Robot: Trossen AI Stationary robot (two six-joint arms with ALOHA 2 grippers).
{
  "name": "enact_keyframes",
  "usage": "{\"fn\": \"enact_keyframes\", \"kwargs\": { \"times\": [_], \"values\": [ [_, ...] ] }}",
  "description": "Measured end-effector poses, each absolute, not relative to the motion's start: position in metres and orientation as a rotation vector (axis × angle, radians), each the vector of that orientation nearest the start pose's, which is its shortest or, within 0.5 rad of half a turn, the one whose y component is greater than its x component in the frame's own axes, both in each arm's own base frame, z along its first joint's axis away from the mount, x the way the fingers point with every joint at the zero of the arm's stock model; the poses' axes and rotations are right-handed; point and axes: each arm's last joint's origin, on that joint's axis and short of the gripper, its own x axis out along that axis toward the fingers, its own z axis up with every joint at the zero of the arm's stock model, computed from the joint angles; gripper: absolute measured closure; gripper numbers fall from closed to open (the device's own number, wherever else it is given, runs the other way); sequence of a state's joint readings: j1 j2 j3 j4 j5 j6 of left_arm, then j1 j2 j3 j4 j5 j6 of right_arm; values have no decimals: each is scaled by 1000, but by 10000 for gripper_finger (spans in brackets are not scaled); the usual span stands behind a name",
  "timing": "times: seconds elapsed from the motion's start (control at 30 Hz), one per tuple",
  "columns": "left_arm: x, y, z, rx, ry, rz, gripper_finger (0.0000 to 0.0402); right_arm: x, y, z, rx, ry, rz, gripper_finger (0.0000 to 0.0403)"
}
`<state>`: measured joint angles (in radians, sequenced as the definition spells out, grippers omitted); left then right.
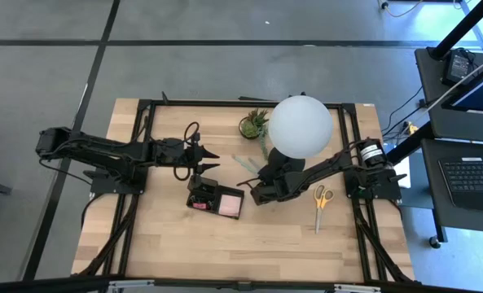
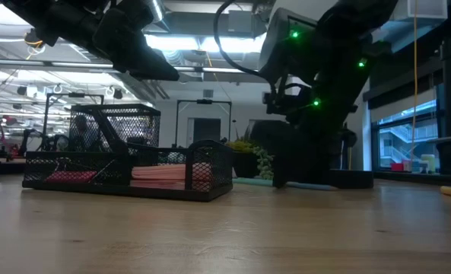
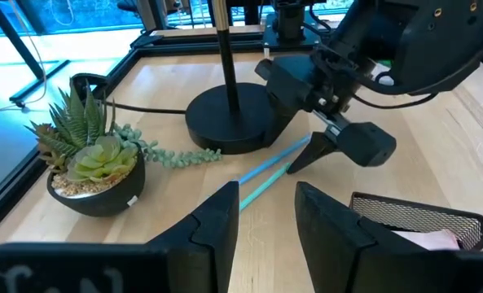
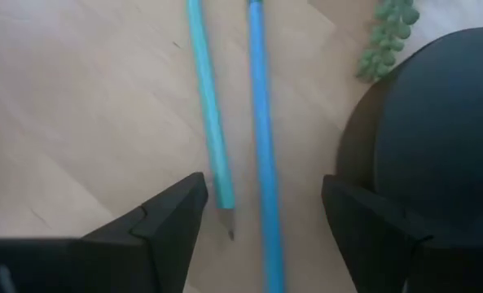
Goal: Pick and place office supplies into organizer
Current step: Put the light blue pencil into the desk organizer
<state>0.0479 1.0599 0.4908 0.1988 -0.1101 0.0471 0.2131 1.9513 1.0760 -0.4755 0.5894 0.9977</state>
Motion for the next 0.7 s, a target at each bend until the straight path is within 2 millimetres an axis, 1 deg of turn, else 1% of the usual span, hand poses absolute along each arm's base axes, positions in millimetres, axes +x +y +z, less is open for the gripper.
{"fn": "enact_keyframes", "kwargs": {
  "times": [0.57,0.7],
  "values": [
    [219,14,217,58,374,147,286,338,56,108,323,945,-851,148],
    [219,14,217,58,374,147,286,342,57,112,308,957,-835,148]
  ]
}}
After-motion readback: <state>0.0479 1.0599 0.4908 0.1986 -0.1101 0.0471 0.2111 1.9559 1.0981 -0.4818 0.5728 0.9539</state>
